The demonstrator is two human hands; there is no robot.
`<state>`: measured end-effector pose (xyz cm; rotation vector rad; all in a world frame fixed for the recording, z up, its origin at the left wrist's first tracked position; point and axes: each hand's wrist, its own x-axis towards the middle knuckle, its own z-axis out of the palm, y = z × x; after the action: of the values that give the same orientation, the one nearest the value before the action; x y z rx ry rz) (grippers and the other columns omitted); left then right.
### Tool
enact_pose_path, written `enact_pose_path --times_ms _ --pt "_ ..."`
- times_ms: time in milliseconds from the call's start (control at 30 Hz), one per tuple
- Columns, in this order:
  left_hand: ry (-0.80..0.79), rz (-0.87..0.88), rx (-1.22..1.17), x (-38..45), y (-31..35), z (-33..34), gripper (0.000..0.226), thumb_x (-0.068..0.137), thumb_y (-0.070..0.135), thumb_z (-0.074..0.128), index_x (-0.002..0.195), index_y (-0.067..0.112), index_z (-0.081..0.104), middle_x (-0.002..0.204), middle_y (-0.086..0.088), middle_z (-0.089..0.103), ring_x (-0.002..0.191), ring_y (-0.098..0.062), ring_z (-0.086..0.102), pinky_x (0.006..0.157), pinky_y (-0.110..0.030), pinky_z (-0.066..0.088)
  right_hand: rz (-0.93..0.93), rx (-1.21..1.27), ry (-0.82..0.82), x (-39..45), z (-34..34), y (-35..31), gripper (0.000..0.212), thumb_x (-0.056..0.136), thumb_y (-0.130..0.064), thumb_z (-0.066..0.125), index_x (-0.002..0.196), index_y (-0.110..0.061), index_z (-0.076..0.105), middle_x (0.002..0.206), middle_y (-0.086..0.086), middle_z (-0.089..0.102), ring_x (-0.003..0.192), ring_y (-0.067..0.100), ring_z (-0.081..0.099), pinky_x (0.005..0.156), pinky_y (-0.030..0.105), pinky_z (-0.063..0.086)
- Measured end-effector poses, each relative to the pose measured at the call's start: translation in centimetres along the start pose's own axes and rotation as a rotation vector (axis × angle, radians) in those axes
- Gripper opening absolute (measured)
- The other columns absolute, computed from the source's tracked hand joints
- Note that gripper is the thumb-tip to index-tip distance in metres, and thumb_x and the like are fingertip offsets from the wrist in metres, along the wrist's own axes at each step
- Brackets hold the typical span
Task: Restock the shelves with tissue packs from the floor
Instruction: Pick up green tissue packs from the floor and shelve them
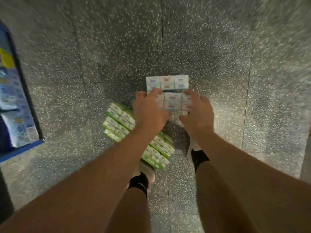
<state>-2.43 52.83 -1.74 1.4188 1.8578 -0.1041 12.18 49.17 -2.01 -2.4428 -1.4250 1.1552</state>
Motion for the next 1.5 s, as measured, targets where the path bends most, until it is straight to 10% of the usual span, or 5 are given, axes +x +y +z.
enact_pose_path --times_ms 200,567,967,1167,1500 --pt "0.17 0.31 0.003 -11.9 7.6 -18.5 0.06 0.076 0.023 0.078 0.132 0.031 0.058 0.11 0.0 0.039 0.099 -0.021 0.049 0.09 -0.034 0.05 -0.084 0.132 0.226 -10.6 -16.1 -11.0 0.063 0.072 -0.024 0.084 0.129 -0.028 0.057 0.103 -0.01 0.063 0.081 0.005 0.054 0.059 0.001 0.033" --pt "0.722 0.455 0.036 -39.1 7.4 -50.7 0.061 0.065 0.055 0.071 0.124 0.043 0.061 0.108 -0.003 0.055 0.102 -0.023 0.055 0.091 -0.032 0.043 -0.619 0.347 0.49 -38.5 -33.6 -34.2 0.062 0.068 -0.048 0.081 0.124 -0.028 0.065 0.109 0.001 0.073 0.095 0.028 0.069 0.08 0.035 0.052" --pt "1.269 0.154 -0.239 -75.5 -11.7 -60.5 0.057 0.07 0.043 0.08 0.124 0.037 0.065 0.097 -0.004 0.052 0.088 -0.012 0.047 0.086 -0.027 0.044 -1.332 0.438 0.144 -71.2 -29.7 -46.2 0.085 0.066 -0.015 0.087 0.14 -0.032 0.049 0.134 -0.004 0.06 0.111 0.023 0.059 0.092 0.025 0.041" --pt "1.605 -0.067 -0.254 -87.7 -21.4 -62.3 0.053 0.07 0.043 0.068 0.121 0.032 0.067 0.108 -0.005 0.055 0.101 -0.026 0.049 0.095 -0.037 0.041 -1.464 0.399 0.091 -85.1 -23.4 -52.6 0.073 0.069 -0.026 0.086 0.134 -0.037 0.055 0.106 0.007 0.074 0.091 0.031 0.068 0.079 0.033 0.043" --pt "1.717 -0.363 -0.15 -100.5 -43.7 -66.9 0.051 0.085 0.043 0.065 0.134 0.033 0.055 0.14 -0.007 0.05 0.131 -0.027 0.042 0.111 -0.045 0.032 -1.655 0.558 -0.082 -104.0 -4.6 -65.0 0.073 0.068 -0.017 0.087 0.132 -0.035 0.059 0.106 0.008 0.074 0.076 0.027 0.068 0.071 0.034 0.048"
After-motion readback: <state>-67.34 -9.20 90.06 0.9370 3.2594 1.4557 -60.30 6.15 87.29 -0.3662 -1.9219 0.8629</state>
